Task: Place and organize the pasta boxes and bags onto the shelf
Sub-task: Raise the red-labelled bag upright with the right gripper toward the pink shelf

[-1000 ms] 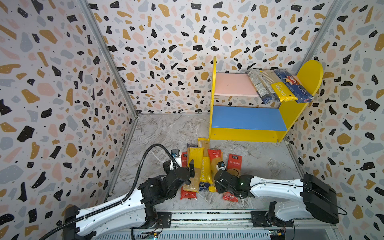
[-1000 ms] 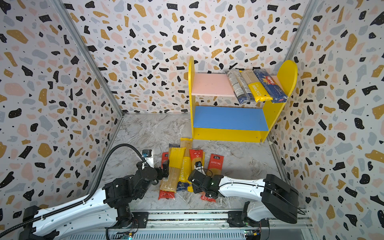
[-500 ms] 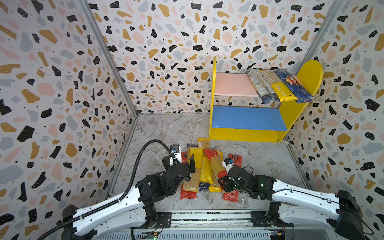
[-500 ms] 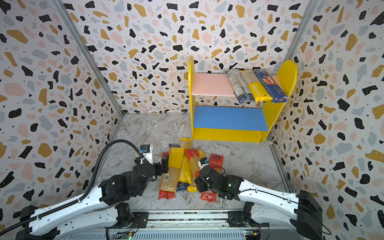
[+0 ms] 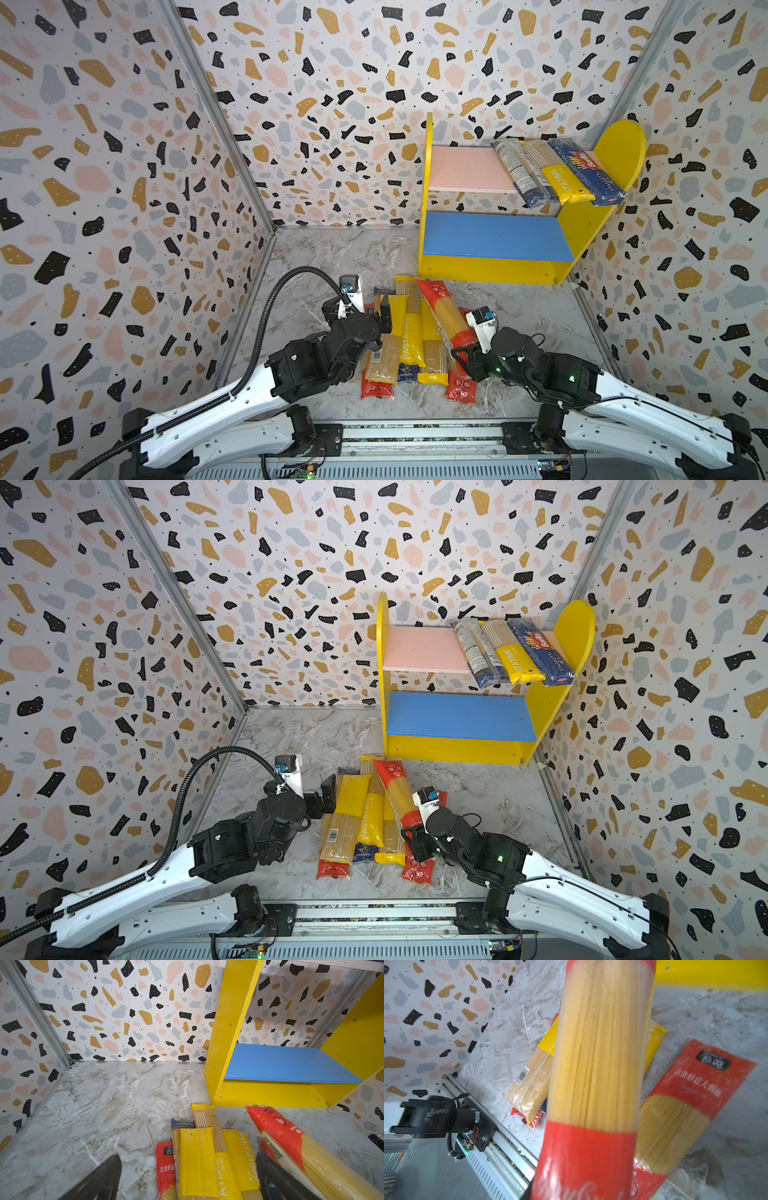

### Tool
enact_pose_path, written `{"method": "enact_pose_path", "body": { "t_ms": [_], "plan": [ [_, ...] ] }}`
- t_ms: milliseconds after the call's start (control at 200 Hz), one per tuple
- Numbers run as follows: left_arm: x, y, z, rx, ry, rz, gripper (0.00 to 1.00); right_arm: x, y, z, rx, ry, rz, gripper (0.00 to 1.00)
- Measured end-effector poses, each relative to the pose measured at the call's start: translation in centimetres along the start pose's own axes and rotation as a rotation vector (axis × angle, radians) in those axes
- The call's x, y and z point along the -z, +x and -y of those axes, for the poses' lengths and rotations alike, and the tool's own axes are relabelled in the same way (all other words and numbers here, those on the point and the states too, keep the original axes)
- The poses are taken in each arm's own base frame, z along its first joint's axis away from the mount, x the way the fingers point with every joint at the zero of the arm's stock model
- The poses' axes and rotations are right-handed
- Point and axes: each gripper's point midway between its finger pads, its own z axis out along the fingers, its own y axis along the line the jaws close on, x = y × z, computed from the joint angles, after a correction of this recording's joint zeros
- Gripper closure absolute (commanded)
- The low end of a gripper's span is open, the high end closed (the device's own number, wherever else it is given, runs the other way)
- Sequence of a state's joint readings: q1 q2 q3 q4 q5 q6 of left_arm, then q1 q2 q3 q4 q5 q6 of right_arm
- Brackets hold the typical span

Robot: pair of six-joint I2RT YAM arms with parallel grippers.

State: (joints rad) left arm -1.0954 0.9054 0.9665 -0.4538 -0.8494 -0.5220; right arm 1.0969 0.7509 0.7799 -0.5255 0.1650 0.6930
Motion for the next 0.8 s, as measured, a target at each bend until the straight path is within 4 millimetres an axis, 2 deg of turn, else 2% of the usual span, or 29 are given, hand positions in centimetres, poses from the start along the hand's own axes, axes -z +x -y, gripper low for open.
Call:
{"method": "enact_pose_path", "body": {
  "t_ms": [90, 210, 410, 621, 801],
  "plan": [
    [-0.1, -1.4, 1.1, -0.042, 0.012, 0.001, 0.01, 1.7, -2.5, -0.7, 0.022, 0.0, 0.062, 0.7],
    [0.2, -5.4, 3.1, -0.057, 0.046, 0.043, 0.01, 4.2, -6.1, -1.6, 0.048, 0.004, 0.157, 0.7],
    [1.0, -10.1, 5.1, -0.074, 0.1, 0.111, 0.01, 7.2, -10.9, -2.4, 0.115, 0.066, 0.266, 0.7],
    [0.7, -10.1, 6.2, -0.121, 0.13, 0.114, 0.01, 9.6, -17.5, -3.9, 0.196, 0.166, 0.398, 0.69],
    [0.8, -9.8, 6.6, -0.128, 0.163, 0.125, 0.0, 10.1, -23.3, -4.0, 0.245, 0.276, 0.472, 0.68]
  ]
}}
